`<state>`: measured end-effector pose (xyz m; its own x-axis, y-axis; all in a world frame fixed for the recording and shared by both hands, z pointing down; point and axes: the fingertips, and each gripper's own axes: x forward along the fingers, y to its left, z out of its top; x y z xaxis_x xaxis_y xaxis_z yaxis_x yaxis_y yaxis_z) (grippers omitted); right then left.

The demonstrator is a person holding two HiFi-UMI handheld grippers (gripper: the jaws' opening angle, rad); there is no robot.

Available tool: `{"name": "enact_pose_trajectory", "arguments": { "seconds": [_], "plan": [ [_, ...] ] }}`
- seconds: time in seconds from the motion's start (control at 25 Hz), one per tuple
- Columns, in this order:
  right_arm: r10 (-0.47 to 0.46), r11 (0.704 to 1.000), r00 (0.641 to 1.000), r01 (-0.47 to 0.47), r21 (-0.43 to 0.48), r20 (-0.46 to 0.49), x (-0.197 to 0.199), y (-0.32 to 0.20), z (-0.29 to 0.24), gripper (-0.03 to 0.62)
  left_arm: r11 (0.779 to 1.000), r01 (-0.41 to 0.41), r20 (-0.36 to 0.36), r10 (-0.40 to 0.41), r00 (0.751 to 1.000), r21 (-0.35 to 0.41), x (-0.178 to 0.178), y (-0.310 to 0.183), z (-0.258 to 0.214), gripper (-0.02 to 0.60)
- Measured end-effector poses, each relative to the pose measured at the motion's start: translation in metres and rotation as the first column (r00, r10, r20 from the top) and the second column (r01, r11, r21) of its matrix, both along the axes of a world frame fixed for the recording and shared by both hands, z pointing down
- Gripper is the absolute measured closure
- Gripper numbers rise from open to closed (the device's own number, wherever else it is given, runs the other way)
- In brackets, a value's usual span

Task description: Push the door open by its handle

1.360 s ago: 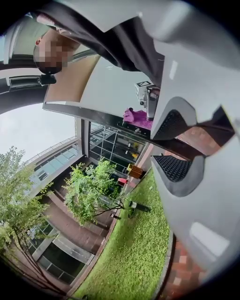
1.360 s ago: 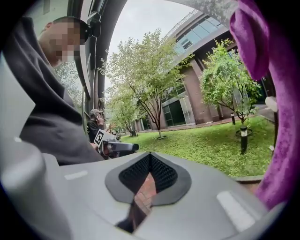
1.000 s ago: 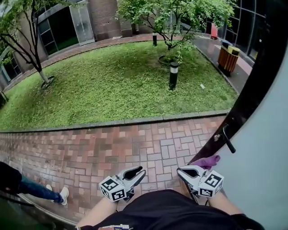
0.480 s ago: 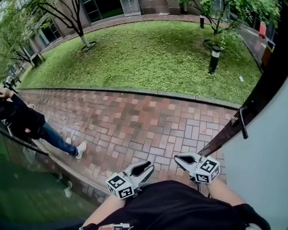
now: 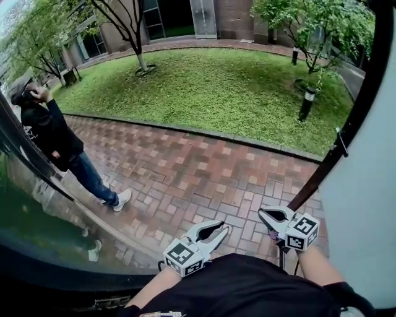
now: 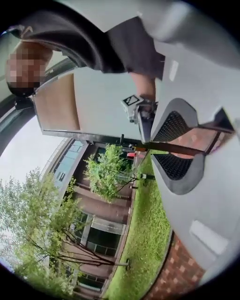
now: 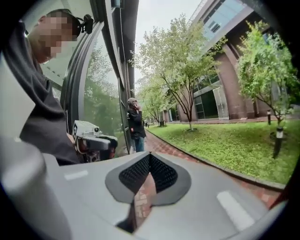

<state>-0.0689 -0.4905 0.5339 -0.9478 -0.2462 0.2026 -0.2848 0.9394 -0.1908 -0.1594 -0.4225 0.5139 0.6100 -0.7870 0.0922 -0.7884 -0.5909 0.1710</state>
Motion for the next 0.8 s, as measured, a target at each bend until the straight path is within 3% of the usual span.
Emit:
{"name": "enact_pose_trajectory", "arguments": {
  "seconds": [0.08,0.12,0.2,0.28,0.44,0.6,0.72,0.8],
  "plan": [
    [0.031,1.000,1.000,-0.031,-0.002,0.003,-0.003,0.044,-0.010,0.594,1.000,-0.007,0.030,0.007,1.000,-0.016,0.030,0.011,0.009,0.555],
    [0.030,1.000,1.000,-0.030,-0.004,-0.001,-0.005,0.070,-0.017,0.594,0.997,-0.071,0.077,0.074,0.994,-0.042,0.057,0.023,0.015,0.555],
    [0.003,1.000,1.000,-0.003,-0.002,-0.007,-0.009,0.132,-0.031,0.594,0.967,-0.233,0.150,0.247,0.957,-0.103,0.109,0.072,0.025,0.555],
    [0.005,1.000,1.000,-0.005,0.006,-0.001,-0.003,0.188,-0.043,0.594,0.946,-0.300,0.150,0.317,0.937,-0.123,0.124,0.124,0.031,0.555],
    [0.131,0.990,0.991,-0.132,0.056,0.020,0.041,0.232,-0.066,0.594,0.972,-0.218,0.054,0.224,0.973,-0.090,0.090,0.158,0.004,0.555],
    [0.194,0.976,0.980,-0.197,0.093,0.041,0.092,0.280,-0.072,0.594,0.986,-0.145,0.061,0.150,0.987,-0.077,0.068,0.200,-0.010,0.555],
    [0.212,0.973,0.976,-0.215,0.087,0.049,0.125,0.320,-0.057,0.594,0.991,-0.093,0.105,0.103,0.989,-0.093,0.071,0.243,0.006,0.555],
    [0.220,0.974,0.974,-0.222,0.052,0.054,0.149,0.349,-0.046,0.594,0.990,-0.058,0.097,0.071,0.993,-0.128,0.082,0.273,0.021,0.555]
  ]
}}
